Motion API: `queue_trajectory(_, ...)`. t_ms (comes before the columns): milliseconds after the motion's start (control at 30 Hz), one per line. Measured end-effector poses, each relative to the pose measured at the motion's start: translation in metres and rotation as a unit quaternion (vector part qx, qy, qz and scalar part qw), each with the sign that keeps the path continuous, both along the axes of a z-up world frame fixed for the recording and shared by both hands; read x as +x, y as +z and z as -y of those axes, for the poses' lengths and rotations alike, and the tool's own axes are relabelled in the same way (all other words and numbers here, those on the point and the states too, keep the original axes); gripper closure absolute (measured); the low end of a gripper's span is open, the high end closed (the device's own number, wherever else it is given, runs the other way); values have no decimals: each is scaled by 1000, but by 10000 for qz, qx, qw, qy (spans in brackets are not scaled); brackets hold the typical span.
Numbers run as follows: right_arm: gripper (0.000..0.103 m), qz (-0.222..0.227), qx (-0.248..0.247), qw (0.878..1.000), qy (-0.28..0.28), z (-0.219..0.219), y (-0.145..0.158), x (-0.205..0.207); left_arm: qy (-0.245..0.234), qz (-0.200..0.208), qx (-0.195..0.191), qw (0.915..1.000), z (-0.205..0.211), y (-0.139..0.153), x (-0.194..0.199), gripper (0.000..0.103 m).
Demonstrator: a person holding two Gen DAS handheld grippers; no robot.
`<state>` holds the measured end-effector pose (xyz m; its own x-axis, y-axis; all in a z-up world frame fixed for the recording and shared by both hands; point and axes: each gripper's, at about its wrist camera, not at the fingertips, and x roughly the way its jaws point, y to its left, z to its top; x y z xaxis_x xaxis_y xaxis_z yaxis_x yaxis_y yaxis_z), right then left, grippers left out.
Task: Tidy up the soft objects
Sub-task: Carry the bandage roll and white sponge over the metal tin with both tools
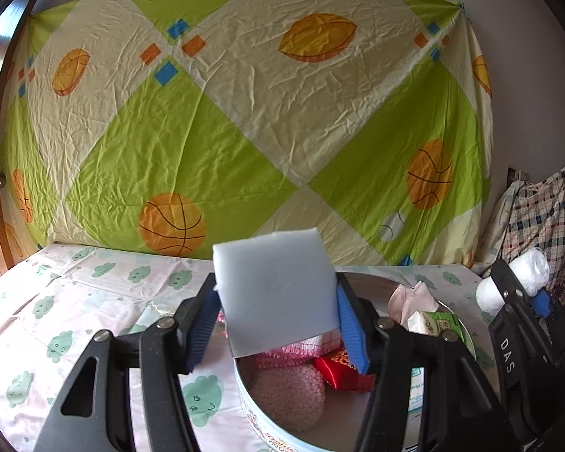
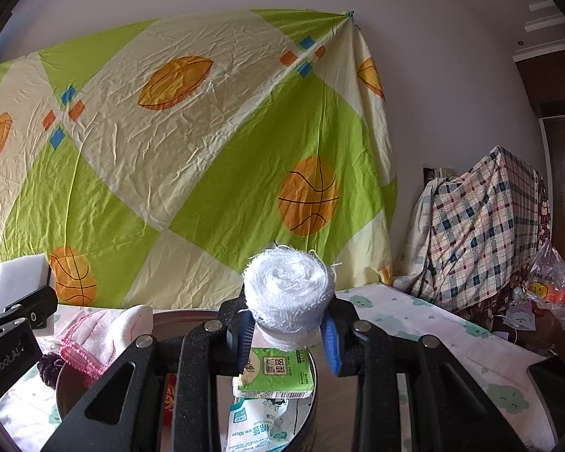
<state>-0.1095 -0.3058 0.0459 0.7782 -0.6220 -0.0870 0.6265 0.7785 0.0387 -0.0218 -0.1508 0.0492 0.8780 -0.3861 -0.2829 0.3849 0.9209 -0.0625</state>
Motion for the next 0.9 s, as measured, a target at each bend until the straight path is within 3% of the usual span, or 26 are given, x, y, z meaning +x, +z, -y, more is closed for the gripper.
queue_trajectory(900, 70, -107, 126, 9997, -175, 43, 4, 29, -264, -259, -3, 9993, 44, -7, 22, 45)
